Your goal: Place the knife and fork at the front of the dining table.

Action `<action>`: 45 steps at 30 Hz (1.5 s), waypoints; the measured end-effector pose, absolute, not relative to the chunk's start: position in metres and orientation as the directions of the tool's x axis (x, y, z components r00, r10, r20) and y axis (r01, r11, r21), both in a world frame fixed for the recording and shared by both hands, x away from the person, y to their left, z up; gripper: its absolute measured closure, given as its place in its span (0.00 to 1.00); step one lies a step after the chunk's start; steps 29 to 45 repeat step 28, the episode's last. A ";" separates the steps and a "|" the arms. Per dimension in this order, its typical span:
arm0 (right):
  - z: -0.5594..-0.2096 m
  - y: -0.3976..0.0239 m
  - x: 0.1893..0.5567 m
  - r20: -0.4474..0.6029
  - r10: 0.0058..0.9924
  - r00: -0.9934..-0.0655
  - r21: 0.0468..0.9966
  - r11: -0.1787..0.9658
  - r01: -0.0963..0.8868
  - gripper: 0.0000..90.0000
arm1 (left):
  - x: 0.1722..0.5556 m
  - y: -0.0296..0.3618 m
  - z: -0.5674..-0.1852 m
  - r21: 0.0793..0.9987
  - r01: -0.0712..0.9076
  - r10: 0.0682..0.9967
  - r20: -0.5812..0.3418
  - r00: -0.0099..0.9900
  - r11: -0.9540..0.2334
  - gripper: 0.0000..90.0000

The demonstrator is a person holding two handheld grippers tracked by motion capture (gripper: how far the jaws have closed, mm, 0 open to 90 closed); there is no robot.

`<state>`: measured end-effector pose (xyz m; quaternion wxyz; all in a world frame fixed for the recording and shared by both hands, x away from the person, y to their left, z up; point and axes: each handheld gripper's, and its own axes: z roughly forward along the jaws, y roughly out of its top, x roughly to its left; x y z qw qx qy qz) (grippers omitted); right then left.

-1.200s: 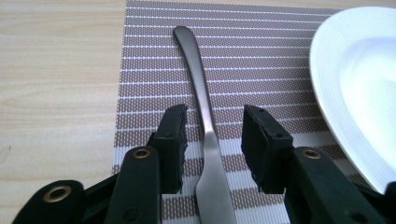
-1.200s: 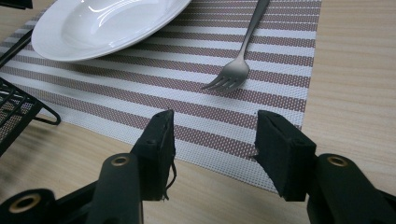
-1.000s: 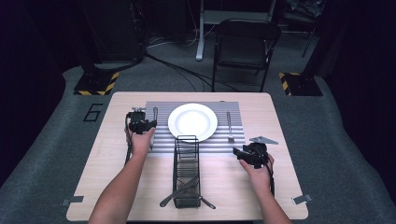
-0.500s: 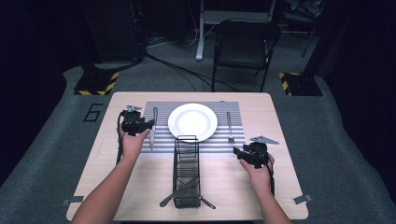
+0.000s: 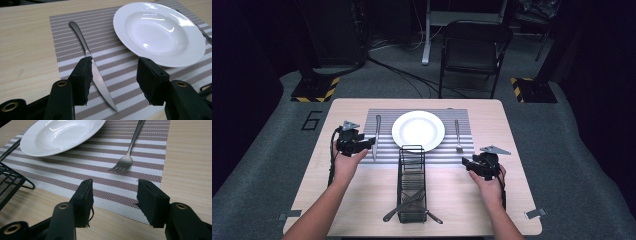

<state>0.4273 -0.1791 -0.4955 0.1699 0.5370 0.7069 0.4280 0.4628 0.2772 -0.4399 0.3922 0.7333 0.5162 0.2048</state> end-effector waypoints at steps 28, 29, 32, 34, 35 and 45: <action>-0.502 -0.172 0.426 0.186 0.899 -0.396 0.772 0.115 0.625 0.51 | 0.406 0.322 -0.499 0.767 0.615 0.900 -0.121 0.419 -0.183 0.46; -0.502 -0.172 0.426 0.186 0.899 -0.396 0.772 0.115 0.625 0.51 | 0.406 0.322 -0.499 0.767 0.615 0.900 -0.121 0.419 -0.183 0.46; -0.502 -0.172 0.426 0.186 0.899 -0.396 0.772 0.115 0.625 0.51 | 0.406 0.322 -0.499 0.767 0.615 0.900 -0.121 0.419 -0.183 0.46; -0.502 -0.172 0.426 0.186 0.899 -0.396 0.772 0.115 0.625 0.51 | 0.406 0.322 -0.499 0.767 0.615 0.900 -0.121 0.419 -0.183 0.46; -0.502 -0.172 0.426 0.186 0.899 -0.396 0.772 0.115 0.625 0.51 | 0.406 0.322 -0.499 0.767 0.615 0.900 -0.121 0.419 -0.183 0.46; -0.502 -0.172 0.426 0.186 0.899 -0.396 0.772 0.115 0.625 0.51 | 0.406 0.322 -0.499 0.767 0.615 0.900 -0.121 0.419 -0.183 0.46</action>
